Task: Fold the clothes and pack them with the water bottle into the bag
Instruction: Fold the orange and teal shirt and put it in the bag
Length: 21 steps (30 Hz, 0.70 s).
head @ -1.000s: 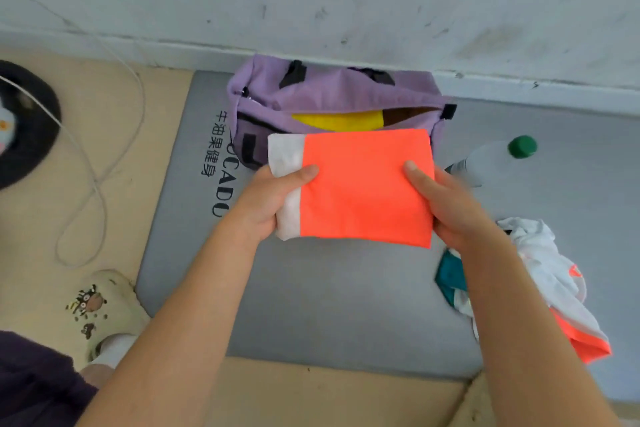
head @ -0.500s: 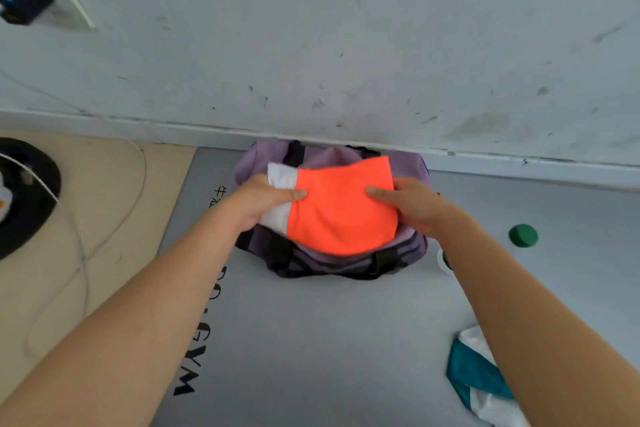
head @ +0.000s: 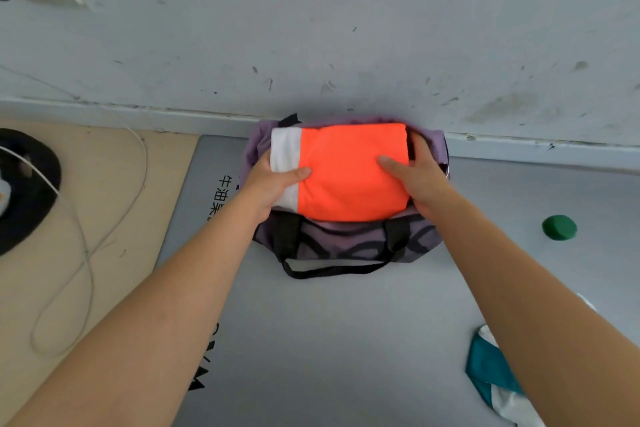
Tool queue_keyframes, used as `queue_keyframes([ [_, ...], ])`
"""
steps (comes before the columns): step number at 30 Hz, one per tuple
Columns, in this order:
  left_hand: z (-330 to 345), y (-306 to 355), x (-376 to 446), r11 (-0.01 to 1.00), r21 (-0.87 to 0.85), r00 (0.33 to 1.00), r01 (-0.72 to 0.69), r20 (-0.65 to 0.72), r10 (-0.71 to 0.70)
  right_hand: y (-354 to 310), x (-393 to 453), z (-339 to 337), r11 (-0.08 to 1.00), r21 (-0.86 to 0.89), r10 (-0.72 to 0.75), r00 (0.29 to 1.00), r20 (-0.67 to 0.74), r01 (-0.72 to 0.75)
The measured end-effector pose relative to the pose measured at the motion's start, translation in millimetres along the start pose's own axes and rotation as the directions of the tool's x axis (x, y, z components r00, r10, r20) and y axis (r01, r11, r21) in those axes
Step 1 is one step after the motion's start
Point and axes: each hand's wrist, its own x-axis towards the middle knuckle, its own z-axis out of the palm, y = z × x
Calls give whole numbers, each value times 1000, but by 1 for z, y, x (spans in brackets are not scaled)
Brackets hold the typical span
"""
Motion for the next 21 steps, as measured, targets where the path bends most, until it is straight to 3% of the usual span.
queue_keyframes([
  [2, 4, -1, 7, 992, 121, 997, -30, -69, 39, 1, 7, 5, 980, -196, -37, 998, -49, 27],
  [5, 5, -5, 13, 861, 508, 985, -34, -130, 115, 5, 8, 7, 789, -615, -58, 996, -66, 5],
  [7, 0, -7, 9, 675, 737, 979, -22, -122, 164, 5, -2, 2, 645, -764, -87, 995, -41, 25],
  [9, -4, -5, 0, 384, 920, 965, -78, -27, 260, 3, -15, -5, 428, -900, -89, 995, 45, 79],
  [11, -8, -3, -11, 125, 979, 927, -163, 108, 359, 0, -28, -11, 199, -969, -23, 989, 145, 147],
  [13, -12, 1, -21, 12, 977, 889, -214, 190, 416, -8, -39, -17, 94, -978, -25, 983, 183, 185],
  [14, -15, 4, -27, -10, 972, 873, -233, 214, 439, -12, -43, -21, 100, -974, -48, 979, 200, 204],
  [15, -18, 7, -32, -12, 968, 857, -252, 229, 461, -16, -47, -25, 177, -958, -70, 974, 215, 224],
  [18, -29, 17, -45, 27, 952, 824, -306, 251, 508, -33, -57, -40, 559, -789, -100, 965, 242, 255],
  [21, -37, 23, -55, 60, 933, 803, -356, 273, 530, -49, -63, -48, 593, -756, -71, 953, 293, 277],
])
